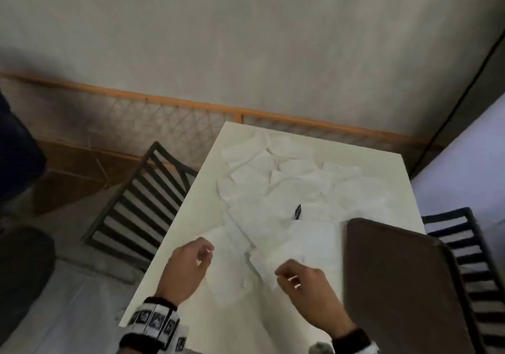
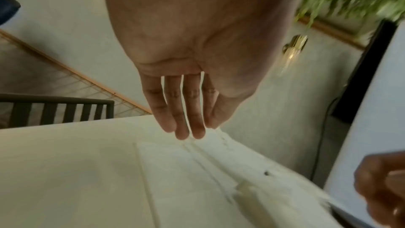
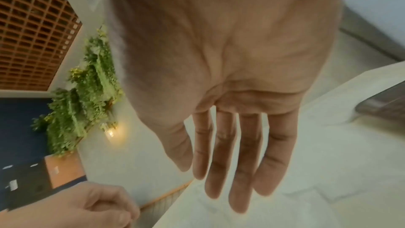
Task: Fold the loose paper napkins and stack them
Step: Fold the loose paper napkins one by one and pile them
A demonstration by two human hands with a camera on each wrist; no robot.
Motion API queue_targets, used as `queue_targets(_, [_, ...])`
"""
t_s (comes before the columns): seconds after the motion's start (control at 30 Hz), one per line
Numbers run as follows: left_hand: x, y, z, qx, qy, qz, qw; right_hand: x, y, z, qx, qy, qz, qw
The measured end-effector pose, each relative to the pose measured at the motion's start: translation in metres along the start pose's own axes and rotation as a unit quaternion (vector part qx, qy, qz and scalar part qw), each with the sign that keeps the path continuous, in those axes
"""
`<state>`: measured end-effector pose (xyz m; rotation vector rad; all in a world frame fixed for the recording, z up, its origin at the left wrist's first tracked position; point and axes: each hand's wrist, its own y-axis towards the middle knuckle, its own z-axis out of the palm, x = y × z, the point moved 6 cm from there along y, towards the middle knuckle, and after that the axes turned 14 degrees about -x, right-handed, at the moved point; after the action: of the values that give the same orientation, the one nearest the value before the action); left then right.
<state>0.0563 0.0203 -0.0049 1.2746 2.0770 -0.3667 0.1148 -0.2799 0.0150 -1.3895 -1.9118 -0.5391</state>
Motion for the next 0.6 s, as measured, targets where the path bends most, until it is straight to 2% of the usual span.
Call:
queue_targets(0.1, [0.019,0.039,0.023,-0.004,0.094,-0.035,0.995,0.003,0.055,0.023,-0.006,-0.051,-0.040,0.998])
queue_targets(0.2, [0.040,0.058,0.046,0.038,0.193,-0.087,0.977,0.022,0.094,0.060,0.050,-0.107,-0.077,0.990])
queue_targets(0.33, [0.051,0.062,0.053,0.063,0.222,-0.108,0.967,0.033,0.111,0.103,0.132,-0.174,-0.105,0.970])
queue_targets(0.4, [0.055,0.064,0.055,0.080,0.172,-0.104,0.976,0.030,0.114,0.113,0.133,-0.182,-0.100,0.969])
queue_targets(0.47, [0.054,0.064,0.052,0.078,0.076,-0.100,0.989,0.026,0.118,0.116,0.119,-0.169,-0.066,0.976])
queue_targets(0.53, [0.050,0.063,0.041,0.067,-0.008,-0.100,0.993,0.022,0.121,0.117,0.097,-0.102,-0.008,0.990])
queue_targets(0.6, [0.038,0.063,0.024,0.054,-0.064,-0.095,0.992,0.027,0.122,0.119,0.073,-0.009,0.020,0.997])
